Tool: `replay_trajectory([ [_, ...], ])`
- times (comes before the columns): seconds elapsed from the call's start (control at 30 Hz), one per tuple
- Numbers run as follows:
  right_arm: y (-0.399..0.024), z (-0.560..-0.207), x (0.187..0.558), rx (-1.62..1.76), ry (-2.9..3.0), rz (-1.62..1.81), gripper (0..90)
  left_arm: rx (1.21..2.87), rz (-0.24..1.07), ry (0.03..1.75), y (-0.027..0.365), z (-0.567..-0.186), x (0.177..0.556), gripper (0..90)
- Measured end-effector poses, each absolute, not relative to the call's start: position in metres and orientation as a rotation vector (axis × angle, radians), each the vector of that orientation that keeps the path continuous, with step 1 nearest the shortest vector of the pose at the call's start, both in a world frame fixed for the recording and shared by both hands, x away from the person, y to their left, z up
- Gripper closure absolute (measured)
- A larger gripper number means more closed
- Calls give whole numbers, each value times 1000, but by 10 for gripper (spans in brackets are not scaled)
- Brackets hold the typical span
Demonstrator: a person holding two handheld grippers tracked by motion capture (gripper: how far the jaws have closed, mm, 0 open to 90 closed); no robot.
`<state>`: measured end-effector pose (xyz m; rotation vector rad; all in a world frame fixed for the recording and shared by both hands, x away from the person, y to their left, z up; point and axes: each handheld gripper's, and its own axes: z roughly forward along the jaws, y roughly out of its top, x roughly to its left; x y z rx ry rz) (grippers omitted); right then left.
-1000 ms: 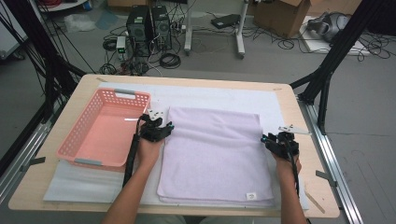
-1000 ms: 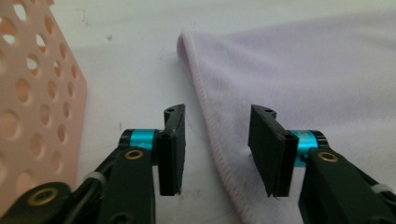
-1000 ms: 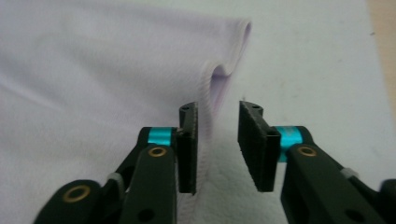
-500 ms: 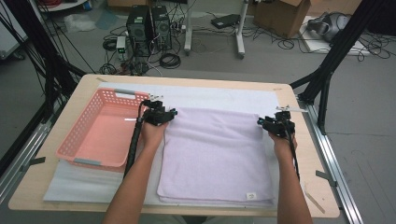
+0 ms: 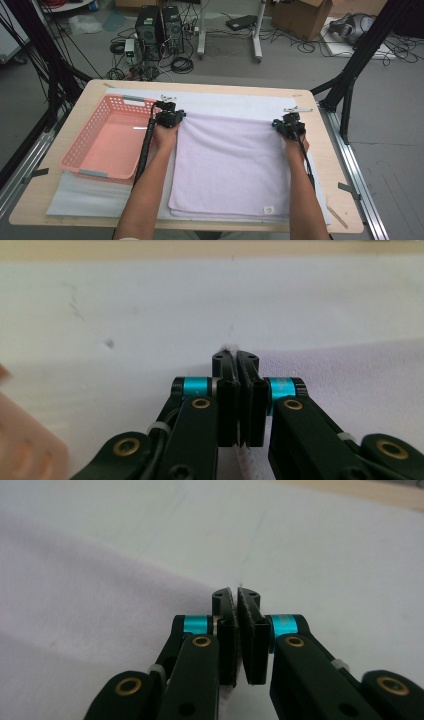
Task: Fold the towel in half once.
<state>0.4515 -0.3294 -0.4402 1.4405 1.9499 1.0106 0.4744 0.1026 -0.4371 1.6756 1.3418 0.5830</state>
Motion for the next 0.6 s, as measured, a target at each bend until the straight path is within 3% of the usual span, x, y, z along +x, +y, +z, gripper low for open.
replay_trajectory([
  [0.2,-337,-438,464,1474,1852,1117,866,1595,631,1378,101,-439,479,866],
  [0.23,-336,-438,467,1469,1827,1126,864,1598,636,1407,100,-440,479,837],
  [0.3,-333,-439,471,1506,1790,1089,825,1618,635,1445,103,-441,480,633],
  [0.33,-333,-439,472,1537,1763,1092,785,1618,633,1438,103,-440,480,585],
  [0.53,-345,-426,464,1600,1789,1122,573,1679,536,1450,102,-442,477,468],
  [0.6,-343,-425,458,1581,1873,1097,549,1726,508,1441,103,-441,474,446],
])
